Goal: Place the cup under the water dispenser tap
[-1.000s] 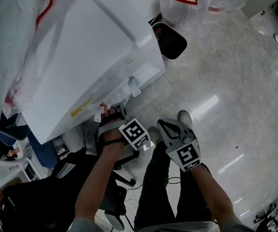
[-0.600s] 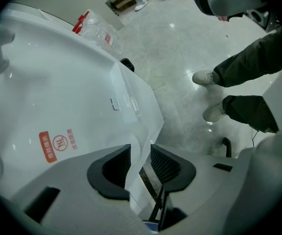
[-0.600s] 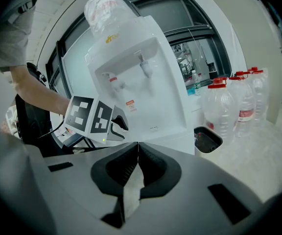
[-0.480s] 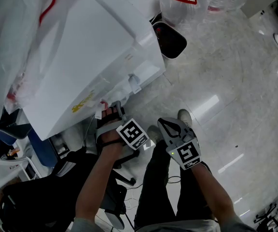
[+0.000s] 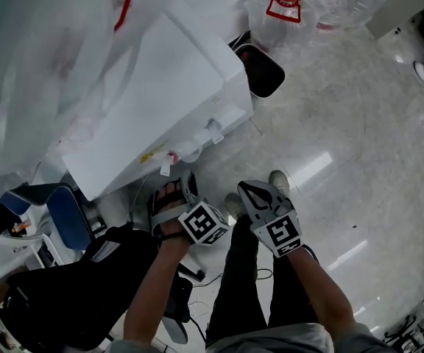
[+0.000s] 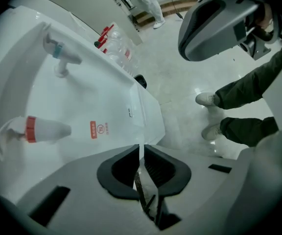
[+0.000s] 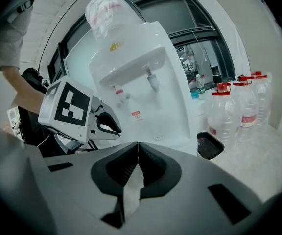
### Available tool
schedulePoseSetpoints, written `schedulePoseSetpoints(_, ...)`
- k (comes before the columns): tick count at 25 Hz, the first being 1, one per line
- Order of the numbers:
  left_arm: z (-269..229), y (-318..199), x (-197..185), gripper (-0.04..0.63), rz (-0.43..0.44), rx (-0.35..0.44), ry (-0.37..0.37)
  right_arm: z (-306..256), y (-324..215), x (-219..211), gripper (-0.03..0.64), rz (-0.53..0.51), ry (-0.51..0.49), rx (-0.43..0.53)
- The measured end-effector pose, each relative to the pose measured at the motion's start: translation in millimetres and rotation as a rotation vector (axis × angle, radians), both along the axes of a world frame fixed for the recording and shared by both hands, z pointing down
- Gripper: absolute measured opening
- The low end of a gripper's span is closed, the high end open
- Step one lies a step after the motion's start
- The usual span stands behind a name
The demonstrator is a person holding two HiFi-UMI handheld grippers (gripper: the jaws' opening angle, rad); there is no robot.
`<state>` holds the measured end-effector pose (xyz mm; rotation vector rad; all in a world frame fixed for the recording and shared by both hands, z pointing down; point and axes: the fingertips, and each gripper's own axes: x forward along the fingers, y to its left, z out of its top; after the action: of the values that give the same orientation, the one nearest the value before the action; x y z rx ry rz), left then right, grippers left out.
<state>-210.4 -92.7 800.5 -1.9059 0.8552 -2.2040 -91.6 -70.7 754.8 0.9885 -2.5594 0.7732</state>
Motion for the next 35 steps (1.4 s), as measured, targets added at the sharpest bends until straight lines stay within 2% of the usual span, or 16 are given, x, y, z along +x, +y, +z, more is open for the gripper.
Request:
schedulePoseSetpoints(3,-18,0,2,0.017,-0.042,0.034,0.047,-14,-6,-2,0.011,-0.012,0.002,0.012)
schedulePoseSetpoints(7,-59,-2,11,0.009,-0.158,0.076,0.187,-43,-13,-4,0.011,-0.025,-0.003,0.03)
schedulePoseSetpoints(13,-140,0,30,0.009,-0.357,0.147,0.476,-109,-21,-1,0.011,-0.019,-0.024,0.053)
schedulePoseSetpoints(19,-240,-8,59,0.009,-0.437,0.223,0.709,-191,-31,1,0.011,-0.022,-0.049,0.085)
schedulePoseSetpoints(24,-320,-11,77,0.009,-0.552,0.231,0.972,-267,-36,2,0.011,-0.006,-0.083,0.106)
schedulePoseSetpoints(28,-372,-18,75,0.009,-0.551,0.296,1.056,-323,-40,3,0.011,0.0,-0.116,0.154)
schedulePoseSetpoints(35,-432,-13,76,0.009,-0.573,0.315,1.218,-385,-39,-1,0.01,0.008,-0.144,0.185)
